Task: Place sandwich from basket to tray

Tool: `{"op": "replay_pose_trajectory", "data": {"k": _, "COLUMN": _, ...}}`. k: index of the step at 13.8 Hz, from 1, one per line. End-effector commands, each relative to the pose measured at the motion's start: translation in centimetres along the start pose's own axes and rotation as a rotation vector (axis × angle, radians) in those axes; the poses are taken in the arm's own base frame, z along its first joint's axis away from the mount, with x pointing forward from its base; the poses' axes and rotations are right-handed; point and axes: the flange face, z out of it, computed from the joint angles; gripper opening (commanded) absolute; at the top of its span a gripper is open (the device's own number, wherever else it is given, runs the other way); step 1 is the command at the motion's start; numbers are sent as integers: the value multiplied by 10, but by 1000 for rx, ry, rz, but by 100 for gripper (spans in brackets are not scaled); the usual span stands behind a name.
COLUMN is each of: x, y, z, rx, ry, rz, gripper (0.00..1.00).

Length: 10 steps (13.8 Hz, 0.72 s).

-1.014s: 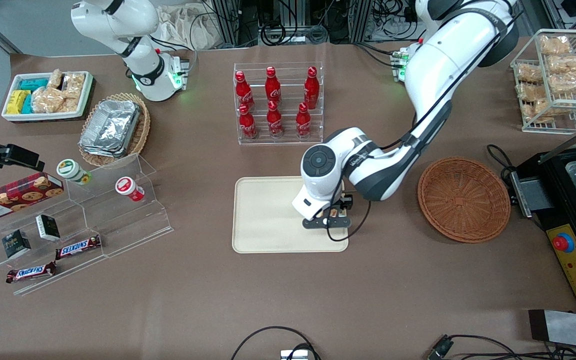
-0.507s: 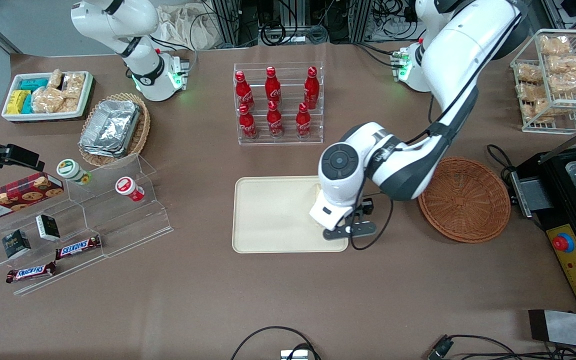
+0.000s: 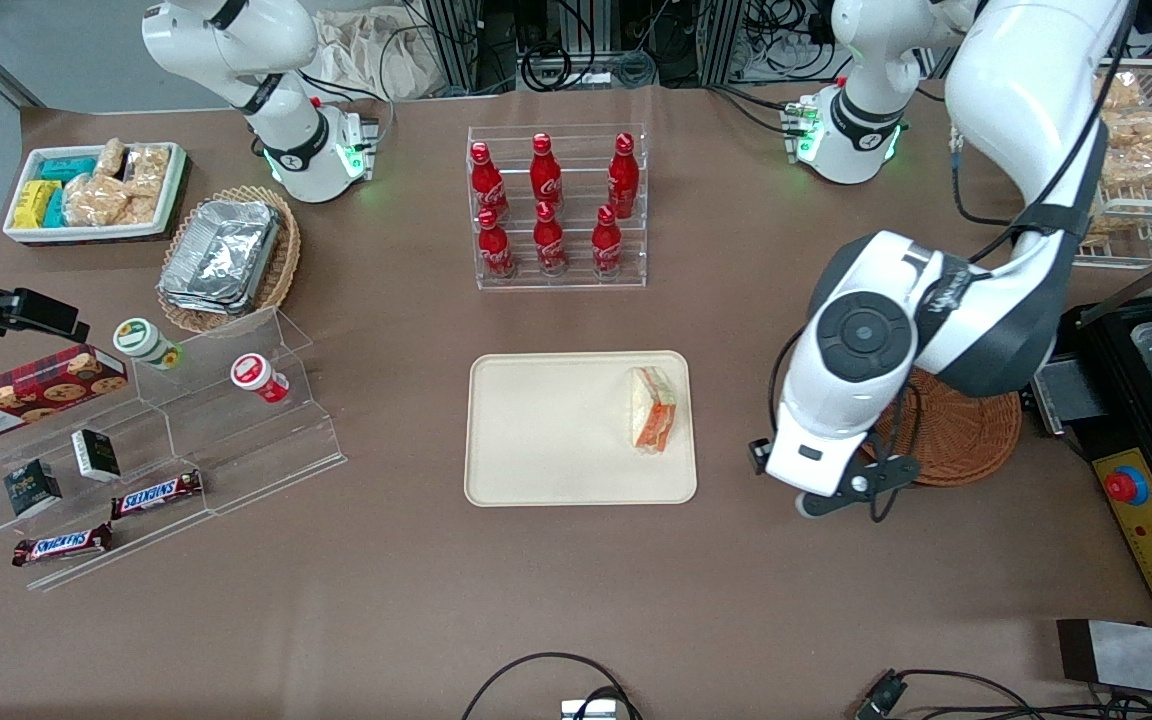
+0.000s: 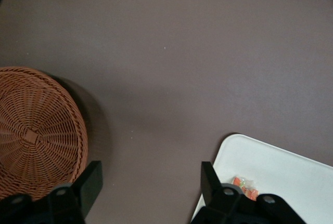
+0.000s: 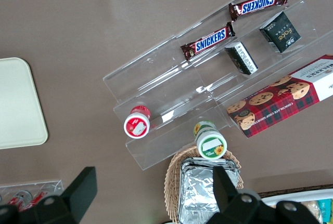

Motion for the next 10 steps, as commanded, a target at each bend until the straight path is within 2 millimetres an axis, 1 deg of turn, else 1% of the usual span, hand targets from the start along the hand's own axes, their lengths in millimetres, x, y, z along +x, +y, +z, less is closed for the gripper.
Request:
{"op": "replay_pose_trajectory", "data": {"k": 1, "x": -3, "y": -7, "z": -8, "rx": 6, "ry": -10, "rz": -27, "gripper": 92}}
{"op": "replay_pose_trajectory", "data": {"k": 2, "x": -3, "y": -9, "z": -7, "rx": 19, "ry": -19, "rz": -66, "gripper": 100}}
{"op": "replay_pose_trajectory", "data": {"k": 3, "x": -2, "y": -11, "z": -6, "rx": 28, "ry": -21, "rz": -106, "gripper": 100}}
{"op": "replay_pose_trajectory", "data": {"k": 6, "x": 3, "y": -24, "z": -17, "rx": 35, "ry": -10, "rz": -122, "gripper": 100}}
{"op": "replay_pose_trajectory", "data": {"k": 7, "x": 9, "y": -34, "z": -21, "rx": 40, "ry": -1, "rz": -138, "gripper": 100}}
{"op": "replay_pose_trajectory", "data": {"k": 8, "x": 16, "y": -48, "z": -26, "rx": 52, "ry": 9, "rz": -145, "gripper": 100}}
{"op": "replay_pose_trajectory", "data": {"k": 10, "x": 27, "y": -77, "z": -40, "rx": 40, "ry": -21, "rz": -86, "gripper": 100}}
